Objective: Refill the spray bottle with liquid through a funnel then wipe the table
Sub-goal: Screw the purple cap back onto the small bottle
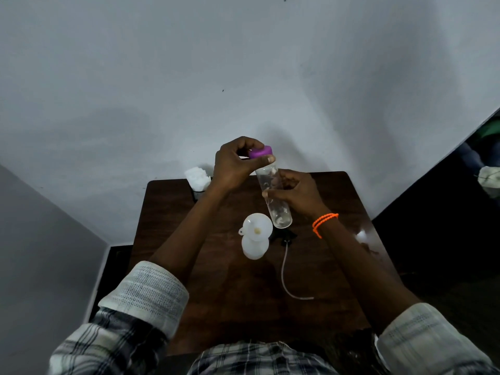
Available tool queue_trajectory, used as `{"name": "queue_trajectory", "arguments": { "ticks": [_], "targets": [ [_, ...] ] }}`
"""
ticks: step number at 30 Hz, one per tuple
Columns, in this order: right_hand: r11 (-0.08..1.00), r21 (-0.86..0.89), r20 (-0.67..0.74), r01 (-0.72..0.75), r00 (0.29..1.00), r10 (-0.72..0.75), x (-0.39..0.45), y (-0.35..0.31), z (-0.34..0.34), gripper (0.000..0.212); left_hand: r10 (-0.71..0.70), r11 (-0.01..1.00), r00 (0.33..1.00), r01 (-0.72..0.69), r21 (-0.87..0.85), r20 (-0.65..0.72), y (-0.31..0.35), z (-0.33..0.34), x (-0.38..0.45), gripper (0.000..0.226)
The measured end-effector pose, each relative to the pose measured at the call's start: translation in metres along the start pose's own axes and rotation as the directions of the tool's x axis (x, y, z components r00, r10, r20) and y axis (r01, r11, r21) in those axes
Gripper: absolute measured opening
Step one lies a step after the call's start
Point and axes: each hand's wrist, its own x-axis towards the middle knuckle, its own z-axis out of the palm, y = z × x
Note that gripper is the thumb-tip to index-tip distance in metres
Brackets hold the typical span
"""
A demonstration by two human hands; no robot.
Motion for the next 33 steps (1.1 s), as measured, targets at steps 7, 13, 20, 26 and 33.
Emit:
{"name": "queue_trajectory", "arguments": {
  "ticks": [7,13,20,26,33],
  "targets": [
    [0.998,0.061,0.029,-0.024,0.999,0.022,-0.004,-0.007,0.000,0.028,-0.090,0.982,0.996,0.093,-0.165,0.023,-0.004,-0.007,-0.002,0.039],
    [0.999,0.031,0.020,-0.009,1.000,0.008,-0.007,-0.015,0.005,0.032,-0.163,0.955,0.986,0.163,-0.247,0.023,-0.008,-0.004,-0.006,0.051],
    [1.000,-0.002,-0.020,0.006,1.000,-0.006,-0.008,-0.015,0.011,0.036,-0.161,0.959,0.987,0.155,-0.236,-0.006,-0.003,-0.003,-0.004,0.045],
    [0.997,-0.082,-0.036,0.011,0.999,-0.014,-0.006,-0.012,0.015,0.042,-0.161,0.971,0.983,0.141,-0.191,-0.094,-0.002,-0.004,-0.004,0.044],
    [1.000,0.007,-0.027,-0.011,1.000,0.011,-0.005,-0.014,0.015,0.038,-0.120,0.973,0.993,0.117,-0.197,-0.005,-0.006,-0.012,-0.005,0.042]
  ]
}}
